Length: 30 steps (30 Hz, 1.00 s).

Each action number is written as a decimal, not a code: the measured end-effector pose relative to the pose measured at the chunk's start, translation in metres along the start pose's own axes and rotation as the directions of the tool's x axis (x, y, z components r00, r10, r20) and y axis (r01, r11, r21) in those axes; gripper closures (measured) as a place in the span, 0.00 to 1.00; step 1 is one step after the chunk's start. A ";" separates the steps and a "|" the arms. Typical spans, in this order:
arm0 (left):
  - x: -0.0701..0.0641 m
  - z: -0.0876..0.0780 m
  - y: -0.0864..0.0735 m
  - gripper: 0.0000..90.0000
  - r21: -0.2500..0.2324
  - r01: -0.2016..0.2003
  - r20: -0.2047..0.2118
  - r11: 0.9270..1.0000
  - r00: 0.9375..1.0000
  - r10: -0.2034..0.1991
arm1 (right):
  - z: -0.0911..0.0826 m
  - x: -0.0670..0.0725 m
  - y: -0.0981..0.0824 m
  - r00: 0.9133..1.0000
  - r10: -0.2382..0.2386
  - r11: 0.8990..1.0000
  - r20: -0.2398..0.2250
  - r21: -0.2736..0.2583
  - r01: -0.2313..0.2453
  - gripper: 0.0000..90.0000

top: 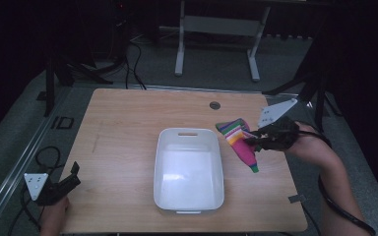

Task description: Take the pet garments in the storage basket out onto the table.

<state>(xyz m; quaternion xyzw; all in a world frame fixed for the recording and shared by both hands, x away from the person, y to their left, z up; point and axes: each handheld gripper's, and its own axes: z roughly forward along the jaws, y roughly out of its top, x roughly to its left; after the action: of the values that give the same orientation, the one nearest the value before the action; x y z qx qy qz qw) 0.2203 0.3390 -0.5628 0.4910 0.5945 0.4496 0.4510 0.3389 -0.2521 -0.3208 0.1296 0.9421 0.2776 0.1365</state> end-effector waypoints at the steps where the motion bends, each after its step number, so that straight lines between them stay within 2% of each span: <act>1: 0.000 0.000 0.000 0.01 0.001 -0.003 0.000 1.000 1.000 0.003 | -0.001 -0.001 -0.003 1.000 0.007 1.000 0.005 0.004 -0.007 0.87; 5: -0.001 0.000 0.000 0.01 0.002 -0.012 -0.001 1.000 1.000 0.012 | -0.005 -0.007 -0.019 0.999 0.043 0.999 0.024 0.005 -0.044 0.87; 11: -0.001 0.000 0.000 0.01 0.002 -0.016 0.000 1.000 1.000 0.016 | 0.005 -0.012 -0.035 0.997 0.078 0.997 0.030 0.004 -0.078 0.87; 12: -0.001 0.000 0.000 0.01 0.001 -0.018 0.002 1.000 1.000 0.018 | 0.014 -0.017 -0.043 0.995 0.102 0.995 0.014 0.010 -0.103 0.87; 17: -0.002 0.000 0.000 0.01 0.000 -0.021 0.004 1.000 1.000 0.021 | 0.036 -0.022 -0.056 0.991 0.137 0.990 0.002 0.035 -0.137 0.87; 22: -0.002 0.000 0.000 0.01 -0.001 -0.022 0.006 1.000 1.000 0.022 | 0.066 -0.027 -0.074 0.984 0.178 0.981 -0.026 0.076 -0.176 0.87; 27: -0.002 0.000 0.000 0.01 -0.001 -0.023 0.007 1.000 1.000 0.023 | 0.100 -0.027 -0.090 0.979 0.200 0.970 -0.040 0.146 -0.192 0.87; 28: -0.002 0.000 0.000 0.01 -0.001 -0.023 0.007 1.000 1.000 0.023 | 0.100 -0.027 -0.090 0.979 0.200 0.970 -0.040 0.146 -0.192 0.87; 30: -0.002 -0.001 0.000 0.01 -0.001 -0.023 0.008 1.000 1.000 0.023 | 0.120 -0.025 -0.098 0.975 0.214 0.967 -0.059 0.157 -0.203 0.87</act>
<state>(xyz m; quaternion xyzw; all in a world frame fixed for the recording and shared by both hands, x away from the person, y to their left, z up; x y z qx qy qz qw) 0.2199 0.3369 -0.5630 0.4994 0.5866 0.4531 0.4485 0.3852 -0.2817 -0.4680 0.2273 0.9459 0.2236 0.0609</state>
